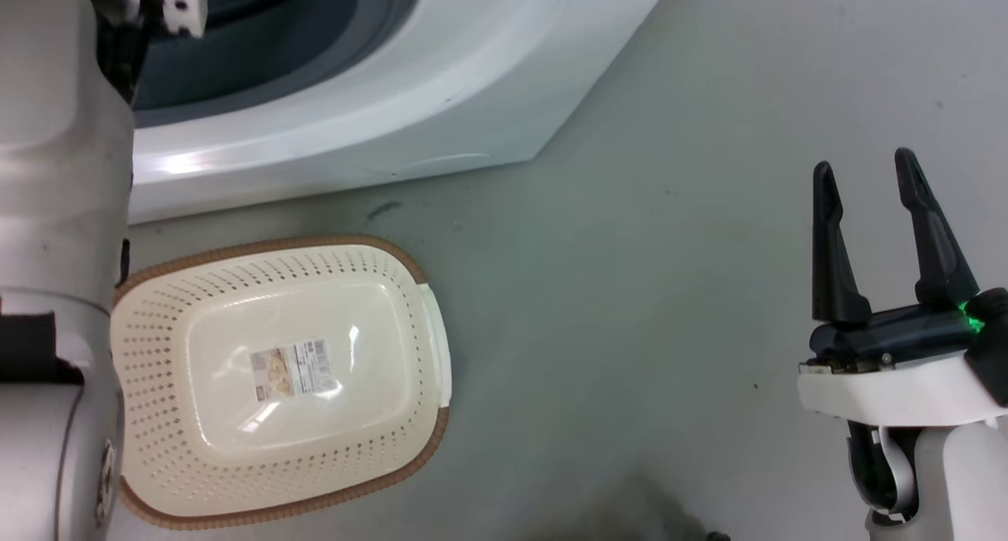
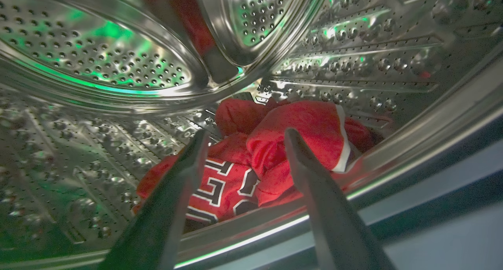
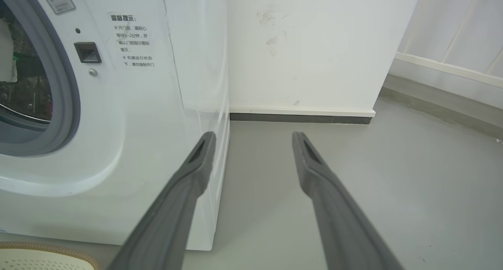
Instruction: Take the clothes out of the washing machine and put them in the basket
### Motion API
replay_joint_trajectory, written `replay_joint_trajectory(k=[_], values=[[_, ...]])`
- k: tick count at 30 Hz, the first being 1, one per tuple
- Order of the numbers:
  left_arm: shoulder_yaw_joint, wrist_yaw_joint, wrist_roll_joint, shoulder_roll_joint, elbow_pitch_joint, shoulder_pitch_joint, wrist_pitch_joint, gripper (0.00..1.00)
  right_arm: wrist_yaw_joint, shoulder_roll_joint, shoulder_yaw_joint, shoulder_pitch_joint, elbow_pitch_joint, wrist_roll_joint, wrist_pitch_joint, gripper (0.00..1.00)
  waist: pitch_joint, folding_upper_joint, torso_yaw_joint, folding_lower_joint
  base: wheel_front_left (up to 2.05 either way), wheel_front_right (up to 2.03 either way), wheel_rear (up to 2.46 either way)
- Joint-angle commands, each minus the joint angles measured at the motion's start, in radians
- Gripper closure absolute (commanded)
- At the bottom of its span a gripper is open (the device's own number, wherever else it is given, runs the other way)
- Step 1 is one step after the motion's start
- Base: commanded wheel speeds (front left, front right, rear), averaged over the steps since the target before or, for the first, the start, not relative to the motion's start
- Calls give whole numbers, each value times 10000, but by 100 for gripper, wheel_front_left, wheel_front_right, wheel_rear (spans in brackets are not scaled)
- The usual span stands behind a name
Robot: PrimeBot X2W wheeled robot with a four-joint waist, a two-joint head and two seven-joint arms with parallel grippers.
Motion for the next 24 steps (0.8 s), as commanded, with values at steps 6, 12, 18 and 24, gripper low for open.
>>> replay_joint_trajectory(k=[6,12,18,24], values=[[-1146,-4,-1101,435,532,-1610,1829,0,-7,24,-33,-579,-109,416,-37,0,1204,0,-562,-2,0,0,0],[-1858,-7,-2257,822,680,-2548,3252,0,-7,23,-40,-750,-155,723,-37,0,1801,0,-729,-2,0,0,0],[-2415,-8,-2774,1147,846,-2982,4007,0,-7,21,-12,-828,-147,887,-39,0,2203,0,-855,-2,0,0,0],[-2885,-8,-3079,1318,1021,-3032,4263,0,-7,21,-22,-946,-98,1004,-37,0,2358,0,-905,-2,0,0,0]])
